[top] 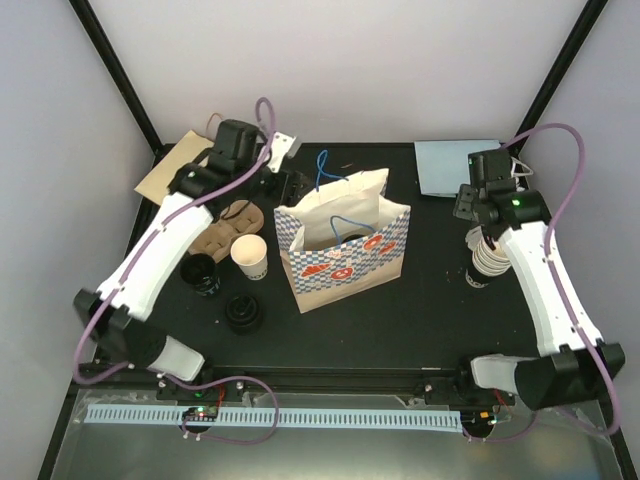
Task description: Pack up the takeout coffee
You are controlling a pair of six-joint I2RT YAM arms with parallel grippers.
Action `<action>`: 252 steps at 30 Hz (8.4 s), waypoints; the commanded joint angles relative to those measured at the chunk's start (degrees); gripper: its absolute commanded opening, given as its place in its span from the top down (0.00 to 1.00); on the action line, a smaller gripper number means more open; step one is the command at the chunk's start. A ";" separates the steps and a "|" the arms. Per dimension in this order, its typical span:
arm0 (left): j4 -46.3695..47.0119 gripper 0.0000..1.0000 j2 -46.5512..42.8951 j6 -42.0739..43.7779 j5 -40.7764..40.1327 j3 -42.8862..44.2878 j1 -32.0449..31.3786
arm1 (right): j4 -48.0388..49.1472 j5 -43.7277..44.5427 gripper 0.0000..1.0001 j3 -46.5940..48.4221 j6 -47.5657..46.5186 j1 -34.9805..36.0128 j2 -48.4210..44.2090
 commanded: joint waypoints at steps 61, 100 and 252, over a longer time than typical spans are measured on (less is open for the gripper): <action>22.52 0.17 -37.88 1.15 -7.16 -34.03 0.69 | 3.75 -59.95 0.99 32.07 5.08 -4.94 -2.38; 23.13 0.16 -37.14 3.00 -7.45 -35.12 0.73 | 2.28 1.46 0.43 11.62 0.78 -3.81 5.75; 72.70 0.98 -15.55 -8.35 -32.81 -63.00 21.98 | 84.74 -39.34 0.99 -45.60 -19.34 -11.40 5.60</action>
